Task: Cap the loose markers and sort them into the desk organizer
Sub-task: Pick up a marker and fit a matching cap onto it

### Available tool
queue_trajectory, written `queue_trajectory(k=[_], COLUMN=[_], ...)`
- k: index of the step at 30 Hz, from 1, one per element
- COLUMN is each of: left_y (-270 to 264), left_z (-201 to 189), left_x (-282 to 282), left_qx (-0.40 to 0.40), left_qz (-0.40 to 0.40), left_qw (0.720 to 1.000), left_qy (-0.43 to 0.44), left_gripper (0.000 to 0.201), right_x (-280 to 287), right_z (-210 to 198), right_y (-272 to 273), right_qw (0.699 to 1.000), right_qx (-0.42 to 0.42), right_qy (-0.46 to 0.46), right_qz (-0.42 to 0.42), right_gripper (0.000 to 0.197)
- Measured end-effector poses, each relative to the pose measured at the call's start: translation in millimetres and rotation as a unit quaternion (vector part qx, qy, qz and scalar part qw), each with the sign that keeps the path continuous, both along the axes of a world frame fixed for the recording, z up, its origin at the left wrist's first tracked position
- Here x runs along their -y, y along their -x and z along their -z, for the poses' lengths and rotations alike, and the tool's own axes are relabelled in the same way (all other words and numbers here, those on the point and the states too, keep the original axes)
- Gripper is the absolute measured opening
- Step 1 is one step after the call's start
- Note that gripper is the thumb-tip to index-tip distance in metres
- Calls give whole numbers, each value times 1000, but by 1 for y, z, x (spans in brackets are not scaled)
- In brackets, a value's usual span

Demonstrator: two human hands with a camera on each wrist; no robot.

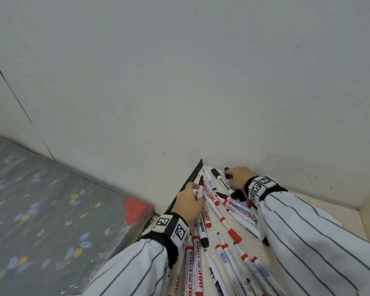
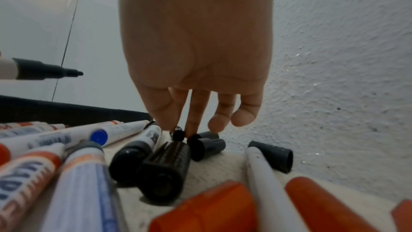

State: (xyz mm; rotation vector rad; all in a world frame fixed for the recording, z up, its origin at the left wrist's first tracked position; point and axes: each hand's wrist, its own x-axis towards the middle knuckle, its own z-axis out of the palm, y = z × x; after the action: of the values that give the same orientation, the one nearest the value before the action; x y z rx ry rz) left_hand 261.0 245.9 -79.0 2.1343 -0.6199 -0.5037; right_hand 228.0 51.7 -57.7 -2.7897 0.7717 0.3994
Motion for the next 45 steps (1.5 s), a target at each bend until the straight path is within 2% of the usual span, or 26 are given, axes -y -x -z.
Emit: queue_trajectory(k=[6, 12, 15, 17, 23, 25, 27, 30, 31, 33, 39, 42, 45], left_y=[4, 8, 11, 14, 18, 22, 26, 31, 32, 34, 37, 36, 34], left_z=[-3, -3, -3, -2, -1, -2, -2, -1, 0, 0, 0, 1, 2], left_x=[-4, -6, -7, -8, -6, -6, -5, -5, -4, -3, -2, -2, -2], left_qx=[6, 13, 10, 17, 34, 38, 39, 38, 40, 46, 47, 49, 54], left_qz=[1, -3, -4, -5, -4, 1, 2, 9, 12, 13, 15, 15, 13], left_qw=[1000, 1000, 1000, 1000, 999, 999, 999, 999, 999, 999, 999, 999, 998], left_qy=[12, -2, -3, -6, -16, -11, -8, -15, -15, -11, -4, -6, -14], left_gripper=[30, 29, 26, 24, 22, 19, 17, 19, 20, 21, 20, 20, 21], right_x=[3, -2, -2, -1, 13, 18, 19, 16, 15, 14, 12, 14, 15], right_z=[-1, -1, 0, 1, 2, 1, 0, 2, 4, 6, 14, 17, 22], right_y=[17, 27, 29, 31, 47, 54, 60, 69, 71, 72, 63, 60, 57], right_qw=[999, 998, 997, 999, 989, 985, 992, 998, 997, 997, 998, 997, 998], right_qx=[24, -48, -54, -23, 141, 162, 121, -1, -18, -11, 47, 74, 24], right_qy=[-45, -12, -2, -10, -24, -24, -36, -59, -64, -63, -29, -20, -20], right_qz=[-6, -47, -56, -43, 40, 44, 23, -36, -44, -41, -15, -19, -54], right_gripper=[40, 48, 48, 42, 20, 22, 22, 42, 45, 46, 29, 40, 49])
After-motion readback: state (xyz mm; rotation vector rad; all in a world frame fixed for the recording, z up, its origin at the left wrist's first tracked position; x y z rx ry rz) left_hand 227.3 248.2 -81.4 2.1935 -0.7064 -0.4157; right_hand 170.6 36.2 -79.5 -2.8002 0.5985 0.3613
